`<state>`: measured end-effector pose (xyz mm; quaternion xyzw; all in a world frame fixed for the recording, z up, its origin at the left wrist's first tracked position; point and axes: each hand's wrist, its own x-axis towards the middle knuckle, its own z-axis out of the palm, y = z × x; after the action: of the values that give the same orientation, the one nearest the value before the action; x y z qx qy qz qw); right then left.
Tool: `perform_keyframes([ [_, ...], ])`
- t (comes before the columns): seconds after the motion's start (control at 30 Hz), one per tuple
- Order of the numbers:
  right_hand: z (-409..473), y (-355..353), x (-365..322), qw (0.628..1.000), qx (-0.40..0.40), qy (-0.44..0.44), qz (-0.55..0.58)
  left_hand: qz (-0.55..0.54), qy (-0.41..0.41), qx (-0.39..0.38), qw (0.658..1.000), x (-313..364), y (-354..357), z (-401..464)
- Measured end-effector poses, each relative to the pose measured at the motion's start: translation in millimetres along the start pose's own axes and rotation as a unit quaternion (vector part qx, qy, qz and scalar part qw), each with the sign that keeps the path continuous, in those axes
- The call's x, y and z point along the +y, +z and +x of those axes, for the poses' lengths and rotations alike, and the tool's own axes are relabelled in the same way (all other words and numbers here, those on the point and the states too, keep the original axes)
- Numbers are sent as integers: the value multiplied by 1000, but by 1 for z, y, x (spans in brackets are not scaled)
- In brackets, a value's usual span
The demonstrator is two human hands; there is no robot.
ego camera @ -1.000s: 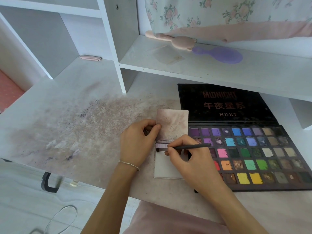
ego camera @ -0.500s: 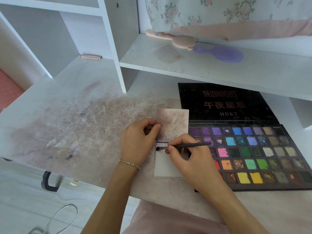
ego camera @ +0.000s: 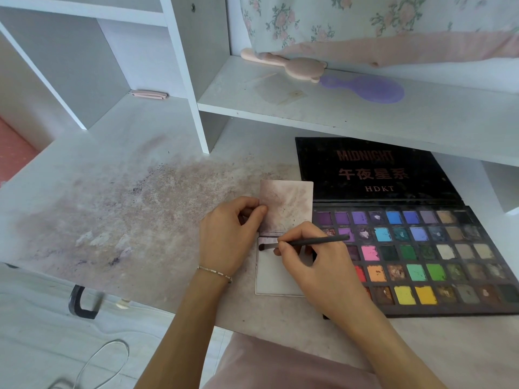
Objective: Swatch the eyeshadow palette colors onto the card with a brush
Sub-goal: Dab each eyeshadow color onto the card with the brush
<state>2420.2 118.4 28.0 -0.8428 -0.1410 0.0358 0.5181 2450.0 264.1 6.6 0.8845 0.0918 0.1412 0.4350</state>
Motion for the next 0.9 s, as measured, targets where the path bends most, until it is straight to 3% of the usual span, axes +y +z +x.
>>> perform_keyframes([
  [0.9,-1,-1,1,1000,-7,-3,7,8,4,1,1000,0,-1,0],
])
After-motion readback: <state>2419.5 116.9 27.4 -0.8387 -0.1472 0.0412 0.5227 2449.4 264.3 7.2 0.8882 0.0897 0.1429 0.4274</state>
